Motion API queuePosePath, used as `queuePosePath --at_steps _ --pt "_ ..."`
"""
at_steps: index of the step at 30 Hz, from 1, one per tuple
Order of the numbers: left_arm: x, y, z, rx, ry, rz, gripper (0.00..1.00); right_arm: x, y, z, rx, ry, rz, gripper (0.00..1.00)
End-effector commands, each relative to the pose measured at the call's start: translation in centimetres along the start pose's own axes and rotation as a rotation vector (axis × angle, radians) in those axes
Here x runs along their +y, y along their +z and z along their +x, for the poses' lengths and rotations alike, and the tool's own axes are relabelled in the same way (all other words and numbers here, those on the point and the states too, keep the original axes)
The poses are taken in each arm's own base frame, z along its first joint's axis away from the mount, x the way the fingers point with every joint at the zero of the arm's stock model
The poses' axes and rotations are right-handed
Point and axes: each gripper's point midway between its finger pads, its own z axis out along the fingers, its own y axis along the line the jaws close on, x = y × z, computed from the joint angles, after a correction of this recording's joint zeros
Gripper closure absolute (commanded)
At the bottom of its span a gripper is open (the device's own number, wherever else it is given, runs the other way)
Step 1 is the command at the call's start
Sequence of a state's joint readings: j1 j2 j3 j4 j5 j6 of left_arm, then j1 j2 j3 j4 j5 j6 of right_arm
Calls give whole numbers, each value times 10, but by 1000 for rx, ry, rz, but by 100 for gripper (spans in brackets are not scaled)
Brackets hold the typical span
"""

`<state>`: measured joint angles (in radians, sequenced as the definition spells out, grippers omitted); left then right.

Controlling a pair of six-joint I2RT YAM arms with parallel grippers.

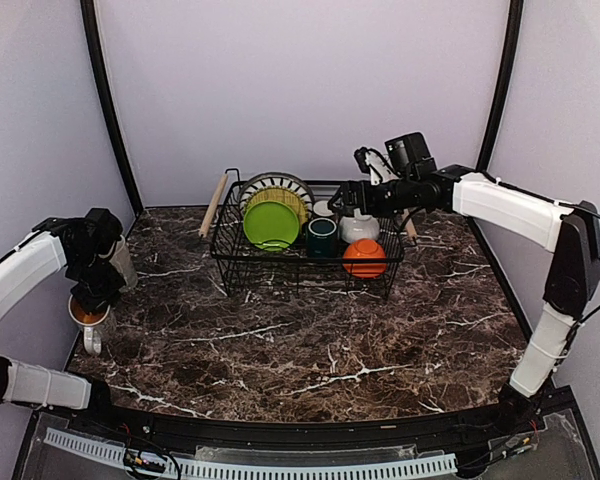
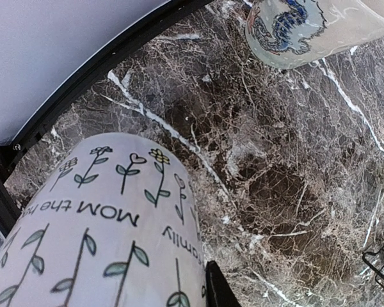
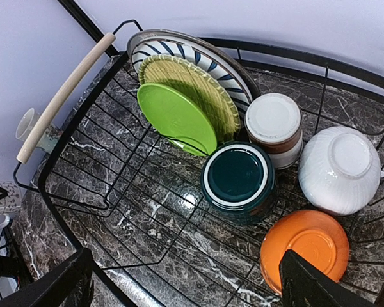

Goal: Unload the mixed dishes from the dish rack
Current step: Place the cup at the corner of the board.

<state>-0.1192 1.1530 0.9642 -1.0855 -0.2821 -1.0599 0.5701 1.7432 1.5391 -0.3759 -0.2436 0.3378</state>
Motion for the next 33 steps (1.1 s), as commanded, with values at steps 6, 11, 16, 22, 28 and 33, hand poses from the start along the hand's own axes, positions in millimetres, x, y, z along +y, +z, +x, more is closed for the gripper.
queuePosePath --at_steps 6,11,16,22,28,33 --pt "-7 12 -19 5 -43 14 99 13 -2 3 0 -11 14 1" --pt "-4 13 -30 -15 -23 -28 99 12 -8 5 -34 -7 28 1" --pt "-8 20 -43 -27 28 -9 99 9 -8 6 -48 -18 41 1" --pt "-13 27 -59 -51 50 21 99 9 -2 5 -38 -29 34 1" --pt "-18 36 -68 -35 67 70 99 9 2 7 -36 -26 25 1" --pt "-22 50 -65 28 93 80 99 9 4 10 -30 -20 19 1"
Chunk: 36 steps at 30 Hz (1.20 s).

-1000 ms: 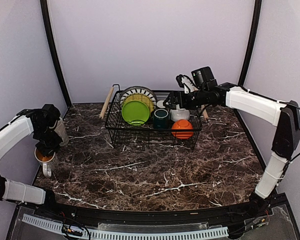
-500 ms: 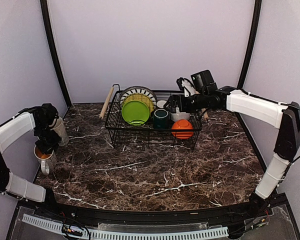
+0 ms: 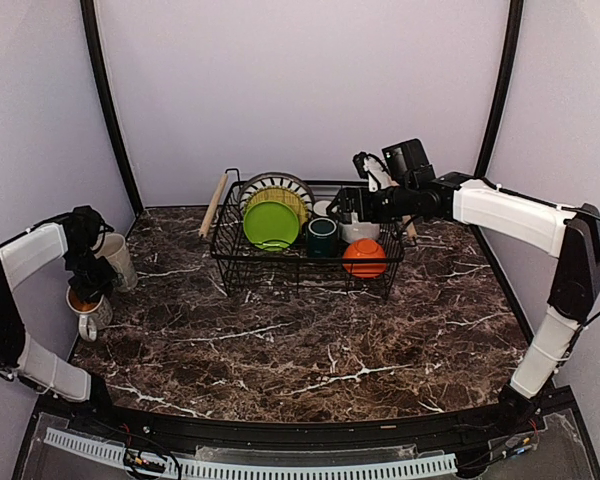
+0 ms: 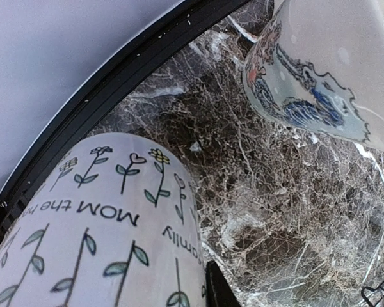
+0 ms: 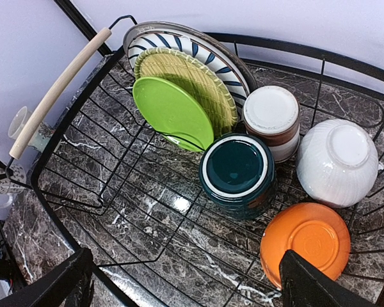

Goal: Unload the mixed dishes from the dish rack
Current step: Place the cup at the corner of the board, then grab the cup from the dish rack.

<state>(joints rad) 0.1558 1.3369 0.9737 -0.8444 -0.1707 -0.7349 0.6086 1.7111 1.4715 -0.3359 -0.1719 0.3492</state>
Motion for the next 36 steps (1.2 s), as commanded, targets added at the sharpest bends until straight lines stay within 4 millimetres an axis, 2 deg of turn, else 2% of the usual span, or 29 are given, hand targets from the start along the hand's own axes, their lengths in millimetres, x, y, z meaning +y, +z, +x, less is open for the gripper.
queuePosePath --at_steps 1,4,8,12,17,24,25,29,32,33,36 --pt "-10 4 -10 10 46 42 99 5 3 -2 -19 -7 -19 1" --pt "-14 11 -5 54 53 56 97 6 4 -2 -19 -6 -20 1" --pt "-15 16 -5 70 62 46 73 6 6 -1 -14 -6 -18 1" --pt "-12 16 -10 58 77 22 57 1 13 4 17 -8 7 1" --pt "-15 14 -7 77 80 35 48 -12 26 13 105 -48 77 1" --pt "-17 -9 -12 36 88 85 32 -25 51 17 180 -107 164 1" --pt "-17 -12 -12 31 90 87 27 -26 55 17 186 -112 164 1" --pt "-14 -31 -17 -10 96 103 16 -26 72 15 201 -140 164 1" --pt "-13 -48 -21 -52 103 133 13 -30 86 14 214 -167 189 1" --pt "-14 -55 -22 -71 104 151 4 -31 90 14 219 -174 195 1" --pt "-23 -71 -21 -91 131 231 1 -41 103 15 239 -191 238 1"
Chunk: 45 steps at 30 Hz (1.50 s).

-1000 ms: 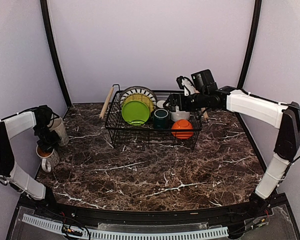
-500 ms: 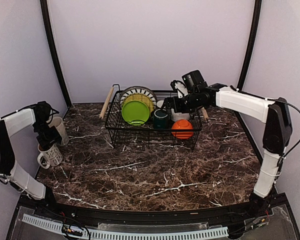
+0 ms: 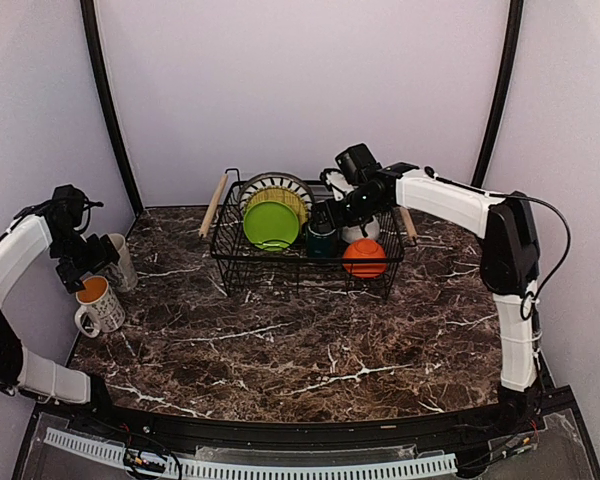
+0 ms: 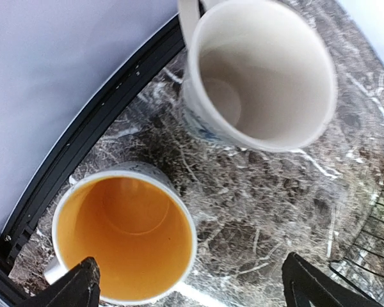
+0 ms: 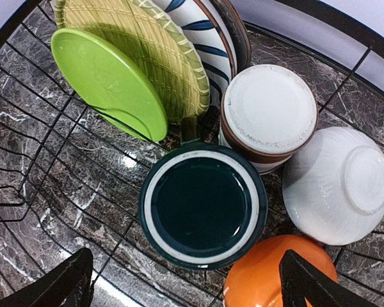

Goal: Unload the mixed dishes from the dish rack
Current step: Grab the cup from the dish rack.

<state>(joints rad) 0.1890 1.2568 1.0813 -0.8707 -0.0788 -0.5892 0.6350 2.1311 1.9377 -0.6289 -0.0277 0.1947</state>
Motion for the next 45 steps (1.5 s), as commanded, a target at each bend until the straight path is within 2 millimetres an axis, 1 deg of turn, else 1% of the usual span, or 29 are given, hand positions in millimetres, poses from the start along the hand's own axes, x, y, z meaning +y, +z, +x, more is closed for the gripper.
queuePosePath --at_steps 1,2,3,5,6,7,8,9,12,15,16,17,18,20,21,22,23,26,28,31,33,38,39,40,41,42,43,44,45 --pt "-14 -31 1 -32 48 120 1 -7 17 1 34 -49 76 1" --pt "-27 -37 1 -33 80 197 1 -9 20 0 38 -50 88 1" --pt "-34 -45 2 -47 95 251 1 -11 24 0 42 -53 99 1" --pt "-60 -64 -1 -81 146 418 1 -11 30 0 49 -57 101 1" --pt "-76 -74 6 -62 182 524 1 -11 34 1 53 -59 100 1" --pt "-86 -85 3 -99 203 598 1 -10 38 2 59 -62 98 1" --pt "-99 -96 10 -78 224 690 1 -9 41 2 62 -66 97 1" --pt "-107 -105 8 -111 240 748 1 -8 44 2 62 -70 95 1" --pt "-128 -128 20 -100 290 899 1 -3 55 2 63 -84 87 1" --pt "-144 -141 32 -96 358 971 1 -5 66 2 64 -88 102 1" --pt "-152 -145 42 -83 396 991 1 -7 70 2 63 -89 114 1" --pt "-156 -147 45 -85 415 1004 1 -9 74 3 66 -91 125 1" --pt "-166 -151 59 -61 460 1031 1 -11 77 2 62 -93 138 1" --pt "-177 -156 73 -34 505 1069 2 -14 81 0 58 -96 155 2" --pt "-181 -158 75 -34 516 1084 3 -14 83 0 57 -99 152 3" --pt "-186 -160 82 -19 534 1098 3 -13 83 -1 54 -100 149 5" --pt "-190 -163 84 -23 540 1112 4 -10 82 -3 50 -103 137 9" --pt "-200 -170 95 -9 573 1149 4 -6 78 -7 40 -106 123 23" --pt "-207 -173 101 -2 588 1169 4 -2 71 -11 28 -106 113 34" --pt "-216 -178 109 11 599 1205 3 5 48 -25 -12 -95 91 48" --pt "-223 -180 114 25 606 1232 1 10 31 -35 -55 -83 67 55" --pt "-241 -186 126 43 613 1306 1 24 -25 -62 -212 -37 -9 68" --pt "-244 -183 130 68 603 1312 1 27 -35 -65 -241 -27 -27 70" --pt "-248 -187 130 58 603 1342 1 28 -46 -70 -275 -15 -39 73" --pt "-251 -184 135 87 587 1345 1 31 -53 -72 -294 -6 -69 76" --pt "-256 -189 133 79 575 1378 1 34 -62 -74 -317 6 -94 78" --pt "-260 -185 138 100 572 1382 1 38 -72 -77 -339 21 -126 81" --pt "-264 -187 139 104 563 1402 1 39 -77 -77 -350 33 -150 84" --pt "-269 -184 146 128 567 1406 1 42 -83 -79 -367 47 -180 86"
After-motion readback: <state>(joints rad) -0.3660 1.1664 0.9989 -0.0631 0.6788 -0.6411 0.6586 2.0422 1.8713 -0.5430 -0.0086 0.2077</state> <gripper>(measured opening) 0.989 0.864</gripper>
